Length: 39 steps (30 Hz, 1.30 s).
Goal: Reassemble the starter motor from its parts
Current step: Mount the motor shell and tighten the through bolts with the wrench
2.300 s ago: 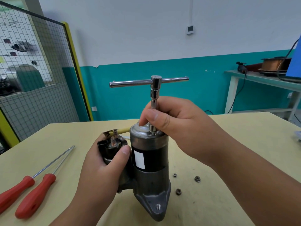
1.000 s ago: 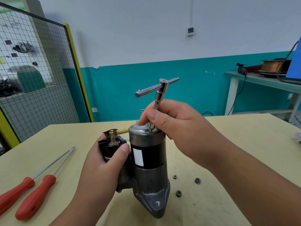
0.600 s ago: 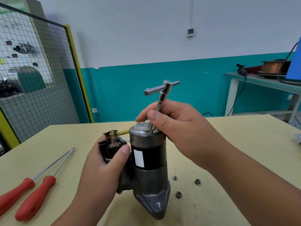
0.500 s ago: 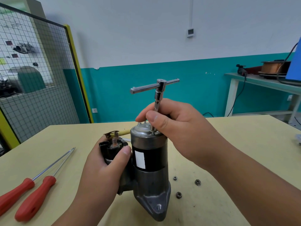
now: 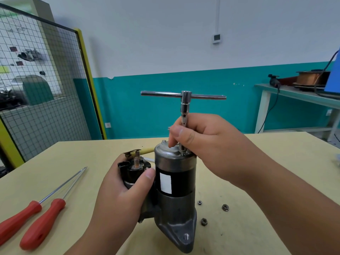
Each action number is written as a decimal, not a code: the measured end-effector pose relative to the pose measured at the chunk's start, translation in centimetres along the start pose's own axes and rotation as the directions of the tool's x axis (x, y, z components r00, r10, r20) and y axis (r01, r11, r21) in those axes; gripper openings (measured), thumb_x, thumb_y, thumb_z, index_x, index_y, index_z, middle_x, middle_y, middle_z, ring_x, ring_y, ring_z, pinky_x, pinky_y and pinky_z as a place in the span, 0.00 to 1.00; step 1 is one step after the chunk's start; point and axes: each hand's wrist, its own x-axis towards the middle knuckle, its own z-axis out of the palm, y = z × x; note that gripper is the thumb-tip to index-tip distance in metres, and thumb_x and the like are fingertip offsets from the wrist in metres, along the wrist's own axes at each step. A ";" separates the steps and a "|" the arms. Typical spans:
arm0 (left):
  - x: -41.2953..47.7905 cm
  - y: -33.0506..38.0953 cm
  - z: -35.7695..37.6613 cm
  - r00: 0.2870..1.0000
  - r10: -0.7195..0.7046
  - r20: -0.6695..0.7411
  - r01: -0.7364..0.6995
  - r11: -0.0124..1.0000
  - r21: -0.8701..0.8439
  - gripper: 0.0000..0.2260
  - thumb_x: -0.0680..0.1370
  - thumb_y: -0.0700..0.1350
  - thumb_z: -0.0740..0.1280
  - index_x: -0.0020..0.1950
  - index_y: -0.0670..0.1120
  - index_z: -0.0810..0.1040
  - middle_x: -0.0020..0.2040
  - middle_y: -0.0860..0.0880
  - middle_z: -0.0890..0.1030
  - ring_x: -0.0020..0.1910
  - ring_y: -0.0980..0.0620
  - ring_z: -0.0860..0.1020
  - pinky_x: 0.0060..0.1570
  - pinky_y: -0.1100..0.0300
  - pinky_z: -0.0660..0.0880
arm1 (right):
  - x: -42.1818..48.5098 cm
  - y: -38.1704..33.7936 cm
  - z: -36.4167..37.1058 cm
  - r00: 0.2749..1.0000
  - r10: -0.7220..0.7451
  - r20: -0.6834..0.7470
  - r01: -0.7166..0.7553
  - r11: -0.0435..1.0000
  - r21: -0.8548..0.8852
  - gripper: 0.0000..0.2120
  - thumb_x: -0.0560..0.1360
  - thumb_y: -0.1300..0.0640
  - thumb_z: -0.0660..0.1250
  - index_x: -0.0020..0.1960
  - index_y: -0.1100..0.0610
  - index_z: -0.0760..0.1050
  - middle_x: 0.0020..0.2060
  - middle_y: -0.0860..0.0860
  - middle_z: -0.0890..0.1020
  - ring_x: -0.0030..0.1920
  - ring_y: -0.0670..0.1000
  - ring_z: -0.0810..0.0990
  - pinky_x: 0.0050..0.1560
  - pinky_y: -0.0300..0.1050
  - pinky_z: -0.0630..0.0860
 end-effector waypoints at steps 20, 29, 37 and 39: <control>-0.4 0.7 0.3 1.000 0.005 -0.003 -0.005 1.000 0.010 0.16 0.65 0.66 0.69 0.50 0.64 0.83 0.45 0.57 0.87 0.45 0.59 0.85 0.45 0.51 0.77 | 0.1 0.3 0.0 0.999 -0.035 -0.030 0.037 0.997 0.066 0.17 0.77 0.40 0.65 0.43 0.53 0.80 0.34 0.48 0.80 0.35 0.42 0.77 0.36 0.30 0.71; -0.1 0.2 0.0 1.000 -0.013 -0.024 0.013 1.000 0.025 0.18 0.65 0.66 0.68 0.52 0.65 0.82 0.47 0.58 0.87 0.46 0.59 0.84 0.48 0.49 0.78 | 0.1 0.6 0.0 0.999 0.013 0.039 -0.017 0.993 0.120 0.12 0.80 0.44 0.60 0.48 0.46 0.81 0.35 0.39 0.80 0.35 0.38 0.75 0.41 0.41 0.69; -0.2 0.1 0.0 0.999 -0.027 -0.034 0.028 0.999 0.018 0.19 0.65 0.67 0.69 0.53 0.64 0.81 0.44 0.58 0.86 0.45 0.48 0.85 0.38 0.49 0.76 | 0.1 0.7 -0.1 1.000 0.015 0.027 -0.019 0.982 0.187 0.13 0.79 0.44 0.60 0.47 0.46 0.82 0.32 0.39 0.78 0.34 0.37 0.75 0.36 0.33 0.70; -0.2 0.0 0.1 0.999 -0.035 -0.041 0.036 0.999 0.017 0.19 0.65 0.67 0.69 0.53 0.64 0.81 0.43 0.57 0.85 0.44 0.43 0.85 0.33 0.51 0.73 | 0.1 0.7 -0.1 0.999 0.007 0.039 -0.015 0.981 0.191 0.13 0.80 0.46 0.59 0.48 0.47 0.82 0.32 0.40 0.77 0.34 0.37 0.74 0.34 0.31 0.70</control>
